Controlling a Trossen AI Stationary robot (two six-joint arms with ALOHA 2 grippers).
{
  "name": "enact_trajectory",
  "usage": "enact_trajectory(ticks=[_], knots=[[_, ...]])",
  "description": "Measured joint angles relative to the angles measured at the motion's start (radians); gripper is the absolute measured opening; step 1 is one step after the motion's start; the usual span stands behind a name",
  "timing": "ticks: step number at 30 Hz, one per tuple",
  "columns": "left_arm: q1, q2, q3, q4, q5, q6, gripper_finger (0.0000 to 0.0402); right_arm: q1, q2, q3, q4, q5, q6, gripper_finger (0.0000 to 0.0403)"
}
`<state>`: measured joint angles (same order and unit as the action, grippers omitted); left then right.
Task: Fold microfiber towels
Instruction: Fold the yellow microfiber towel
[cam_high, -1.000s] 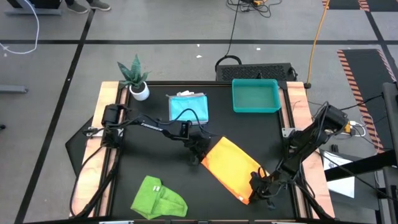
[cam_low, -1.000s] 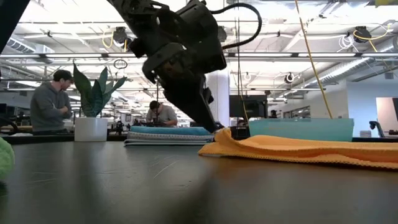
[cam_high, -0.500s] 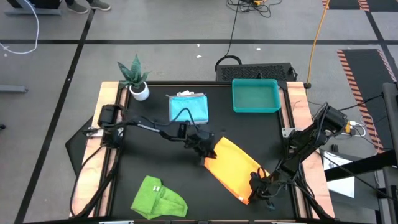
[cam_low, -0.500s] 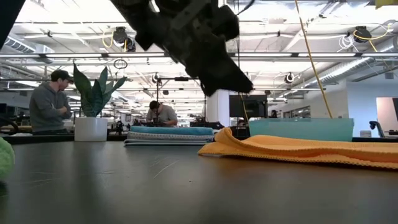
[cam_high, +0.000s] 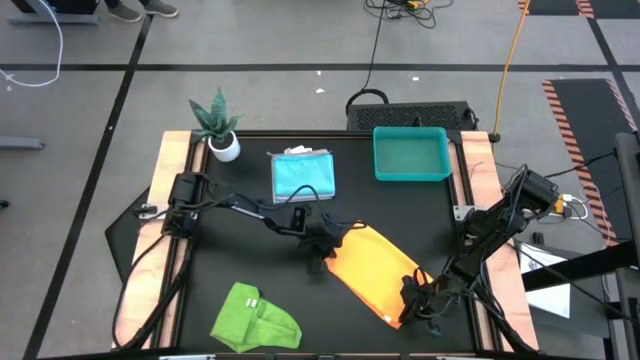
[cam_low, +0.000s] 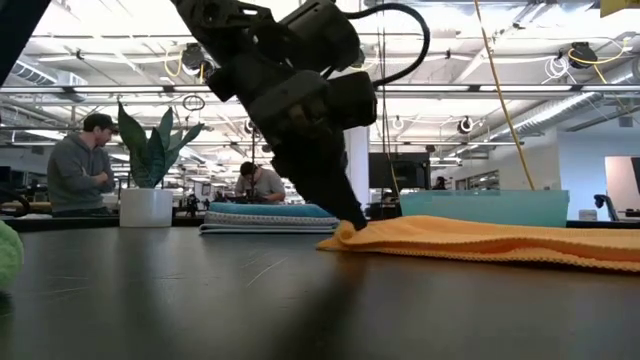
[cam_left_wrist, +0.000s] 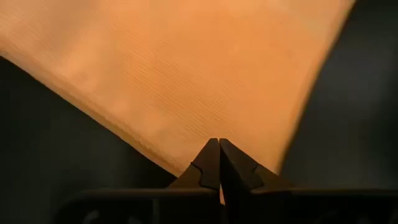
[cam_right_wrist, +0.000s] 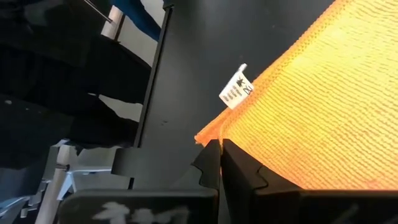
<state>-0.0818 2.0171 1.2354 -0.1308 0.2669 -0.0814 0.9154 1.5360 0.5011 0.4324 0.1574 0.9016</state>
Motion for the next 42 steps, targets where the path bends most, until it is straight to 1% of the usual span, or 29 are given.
enact_trajectory(ticks=[4, 9, 15, 20, 30, 33, 38, 42], knots=[[-0.014, 0.000, 0.000, -0.039, 0.008, 0.017, 0.0008, 0.000, 0.000, 0.000, -0.002, 0.001, -0.003, 0.0000], [-0.019, 0.000, 0.000, -0.040, -0.006, 0.009, 0.0005, 0.000, 0.000, 0.000, -0.002, -0.001, -0.018, 0.0000], [-0.018, 0.000, 0.000, -0.073, -0.081, 0.001, 0.0003, 0.000, 0.000, 0.000, 0.030, -0.003, -0.029, 0.0000], [-0.017, 0.000, 0.000, -0.078, -0.083, -0.003, 0.0008, -0.003, 0.000, 0.000, 0.073, -0.002, -0.031, 0.0000], [-0.017, 0.000, 0.000, -0.078, -0.085, -0.026, 0.0003, -0.047, 0.000, 0.000, 0.112, -0.009, -0.031, 0.0000], [-0.017, 0.000, 0.000, -0.078, -0.085, -0.028, 0.0005, -0.042, 0.000, 0.000, 0.086, -0.033, -0.011, 0.0000], [-0.017, 0.000, 0.000, -0.078, -0.085, -0.032, 0.0003, -0.031, 0.000, 0.000, 0.055, -0.031, 0.004, 0.0000], [-0.017, 0.000, 0.000, -0.078, -0.085, -0.030, 0.0007, -0.031, 0.014, 0.000, 0.064, -0.031, 0.007, 0.0000]])
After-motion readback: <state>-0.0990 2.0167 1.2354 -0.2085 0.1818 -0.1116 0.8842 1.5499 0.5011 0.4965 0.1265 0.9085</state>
